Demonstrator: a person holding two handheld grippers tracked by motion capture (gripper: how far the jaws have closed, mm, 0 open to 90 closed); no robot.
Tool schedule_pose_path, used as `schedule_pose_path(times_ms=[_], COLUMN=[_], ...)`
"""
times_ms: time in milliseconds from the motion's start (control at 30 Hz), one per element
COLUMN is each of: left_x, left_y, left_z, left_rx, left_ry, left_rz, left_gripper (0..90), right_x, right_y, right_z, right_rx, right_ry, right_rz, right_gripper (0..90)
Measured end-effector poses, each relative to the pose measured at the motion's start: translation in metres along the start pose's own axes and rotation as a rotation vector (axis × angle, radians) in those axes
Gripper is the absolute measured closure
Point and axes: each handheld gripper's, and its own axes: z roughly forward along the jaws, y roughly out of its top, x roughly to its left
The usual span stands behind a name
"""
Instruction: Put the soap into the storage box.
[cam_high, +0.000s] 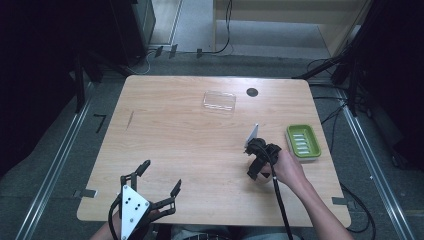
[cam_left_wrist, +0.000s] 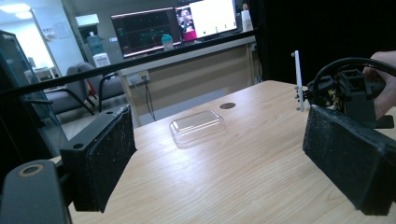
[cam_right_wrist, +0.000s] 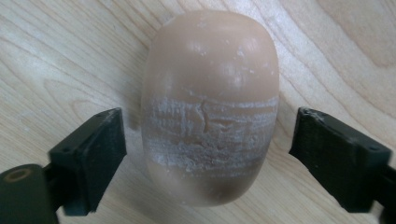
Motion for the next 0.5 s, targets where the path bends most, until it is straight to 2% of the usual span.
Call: schedule_pose_path(times_ms=[133, 233, 500], left_x=[-0.0001, -0.0002, -0.0002], left_y=[0.0000, 0.0001, 0.0001], left_z=[0.0000, 0.0000, 0.0001], left_rx=[0.000, 0.001, 0.001], left_ry=[-0.001, 0.000, 0.000], left_rz=[0.000, 0.001, 0.000], left_gripper=[9.9, 9.9, 9.9], right_x=[-0.0002, -0.0001, -0.0006], right_y=[0.0004, 0.0009, 0.0015], right_z=[-0.0009, -0.0005, 0.0014], right_rx=[-0.018, -0.010, -0.009], right_ry=[-0.007, -0.014, 0.007], right_rz=[0.005, 0.006, 0.012], right_gripper=[18.8, 21.8, 30.5])
